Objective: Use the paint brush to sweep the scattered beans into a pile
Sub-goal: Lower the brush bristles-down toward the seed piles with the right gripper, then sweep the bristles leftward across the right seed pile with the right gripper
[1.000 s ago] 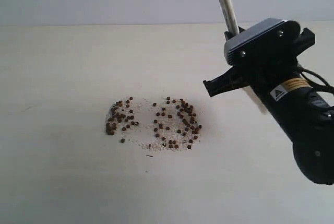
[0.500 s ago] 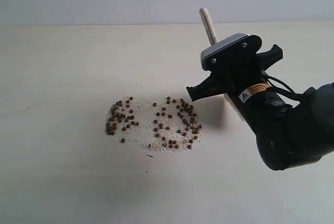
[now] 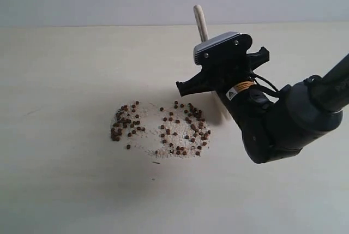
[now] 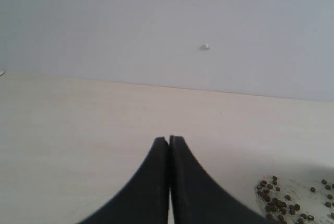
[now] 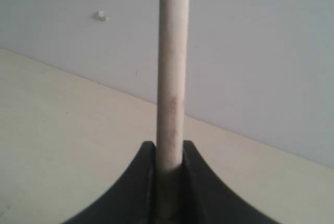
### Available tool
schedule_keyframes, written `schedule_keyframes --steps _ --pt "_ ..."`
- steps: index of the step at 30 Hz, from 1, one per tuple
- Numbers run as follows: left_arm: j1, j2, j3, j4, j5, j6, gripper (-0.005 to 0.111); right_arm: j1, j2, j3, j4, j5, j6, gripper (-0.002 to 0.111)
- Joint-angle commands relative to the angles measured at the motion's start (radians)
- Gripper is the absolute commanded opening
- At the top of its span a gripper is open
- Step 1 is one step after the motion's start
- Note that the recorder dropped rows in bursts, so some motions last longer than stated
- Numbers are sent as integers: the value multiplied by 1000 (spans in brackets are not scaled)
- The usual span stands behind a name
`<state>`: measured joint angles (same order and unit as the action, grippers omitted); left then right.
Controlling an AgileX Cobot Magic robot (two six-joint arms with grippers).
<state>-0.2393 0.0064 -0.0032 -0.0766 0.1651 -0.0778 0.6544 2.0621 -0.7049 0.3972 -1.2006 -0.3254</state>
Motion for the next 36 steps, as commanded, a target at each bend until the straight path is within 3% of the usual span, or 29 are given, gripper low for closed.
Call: schedule_keyframes --steps 1,22,32,36 --pt "0 -6 3 2 -2 -5 0 4 9 -13 -26 -20 18 0" --pt "0 -6 3 2 -2 -5 0 4 9 -13 -389 16 183 0" --pt "0 -6 3 2 -2 -5 0 4 -90 -9 -214 -20 148 0" --pt "0 -6 3 2 -2 -5 0 8 -145 -9 -71 105 -10 0"
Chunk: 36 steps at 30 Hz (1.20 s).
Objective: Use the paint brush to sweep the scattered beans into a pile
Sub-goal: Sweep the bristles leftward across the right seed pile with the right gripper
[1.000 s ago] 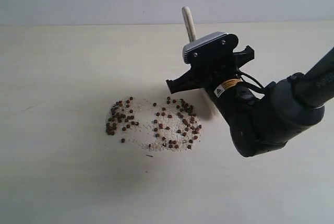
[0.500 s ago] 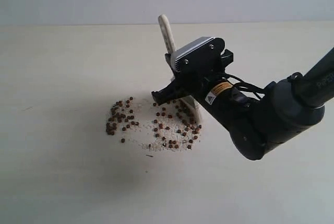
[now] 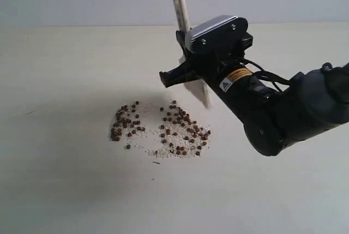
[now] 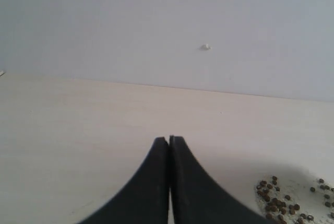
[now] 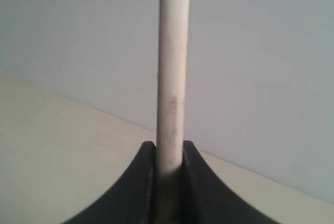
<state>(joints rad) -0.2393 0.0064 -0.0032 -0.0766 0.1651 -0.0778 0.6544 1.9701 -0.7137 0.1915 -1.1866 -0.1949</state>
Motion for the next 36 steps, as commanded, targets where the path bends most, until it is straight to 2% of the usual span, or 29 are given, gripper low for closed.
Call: schedule_keyframes --steps 1,6,13,20,30,36 --pt "0 -6 3 2 -2 -5 0 12 -61 -1 180 123 -189 0" --pt "0 -6 3 2 -2 -5 0 89 -65 -1 545 164 -476 0" --pt "0 -6 3 2 -2 -5 0 204 -43 -1 835 162 -543 0" --pt "0 -6 3 2 -2 -5 0 252 -31 -21 856 192 -524 0" --pt "-4 -6 3 2 -2 -5 0 252 55 -195 856 355 -453 0" --pt "-37 -6 3 2 -2 -5 0 260 76 -286 840 367 -419 0"
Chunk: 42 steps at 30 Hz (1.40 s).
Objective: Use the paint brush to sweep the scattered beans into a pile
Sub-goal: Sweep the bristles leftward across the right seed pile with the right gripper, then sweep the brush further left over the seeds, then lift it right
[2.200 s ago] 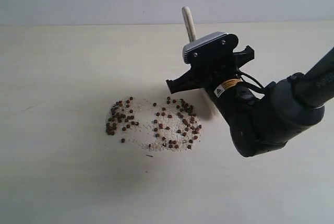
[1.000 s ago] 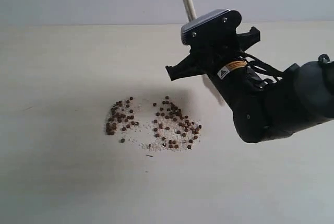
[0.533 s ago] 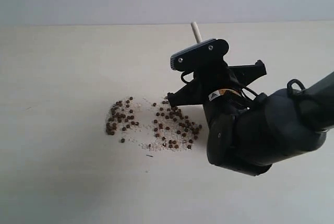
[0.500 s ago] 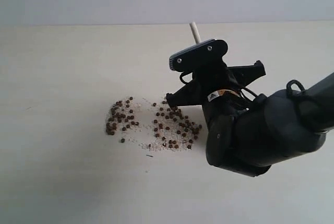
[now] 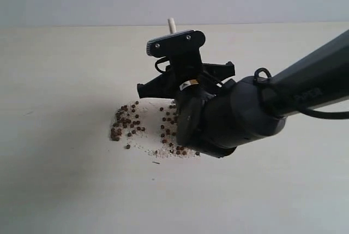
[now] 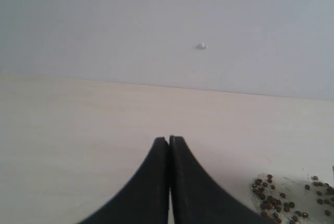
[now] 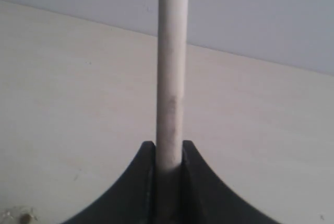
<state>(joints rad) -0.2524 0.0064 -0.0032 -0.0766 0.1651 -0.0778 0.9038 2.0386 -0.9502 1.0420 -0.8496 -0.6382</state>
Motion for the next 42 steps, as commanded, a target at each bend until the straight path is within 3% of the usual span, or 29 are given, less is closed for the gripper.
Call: schedule_keyframes --steps 1,15,19,22,27,29,35,42 --pt "-26 -6 3 2 -2 -5 0 14 2 -56 -8 24 13 0" --pt "-28 -6 3 2 -2 -5 0 49 -97 -65 178 -198 -347 0" --pt "-28 -6 3 2 -2 -5 0 9 -36 -63 -58 -190 -276 0" --pt "-28 -6 3 2 -2 -5 0 -57 42 -63 -295 -183 -95 0" --pt "-28 -6 3 2 -2 -5 0 -135 61 -63 -695 -51 111 0" --pt "-28 -6 3 2 -2 -5 0 -147 61 -63 -773 -22 159 0" --pt "-28 -6 3 2 -2 -5 0 -154 61 -33 -802 -38 158 0" --pt "-28 -6 3 2 -2 -5 0 -245 61 8 -856 -86 256 0"
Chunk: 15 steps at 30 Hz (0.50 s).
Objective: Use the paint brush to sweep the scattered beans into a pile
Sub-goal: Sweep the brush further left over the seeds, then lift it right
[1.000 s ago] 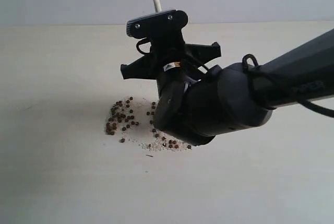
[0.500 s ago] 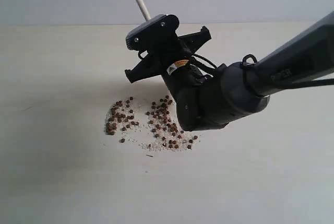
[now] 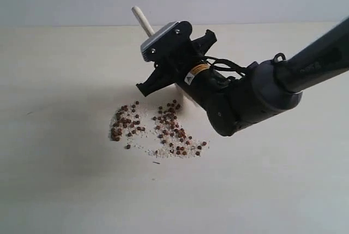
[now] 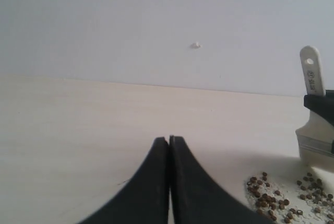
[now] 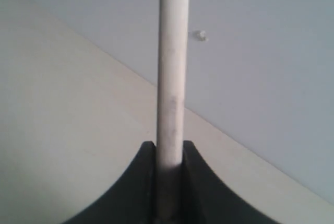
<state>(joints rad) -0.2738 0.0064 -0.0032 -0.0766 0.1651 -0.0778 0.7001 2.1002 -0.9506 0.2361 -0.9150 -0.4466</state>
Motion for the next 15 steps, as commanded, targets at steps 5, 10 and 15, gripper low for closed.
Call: schedule_keyframes --steps 5,10,15 --pt "-7 -6 3 2 -2 -5 0 -51 15 8 -273 1 191 0" --pt "-7 -6 3 2 -2 -5 0 -51 46 8 -425 1 306 0" --pt "-7 -6 3 2 -2 -5 0 -51 53 8 -566 -11 414 0"
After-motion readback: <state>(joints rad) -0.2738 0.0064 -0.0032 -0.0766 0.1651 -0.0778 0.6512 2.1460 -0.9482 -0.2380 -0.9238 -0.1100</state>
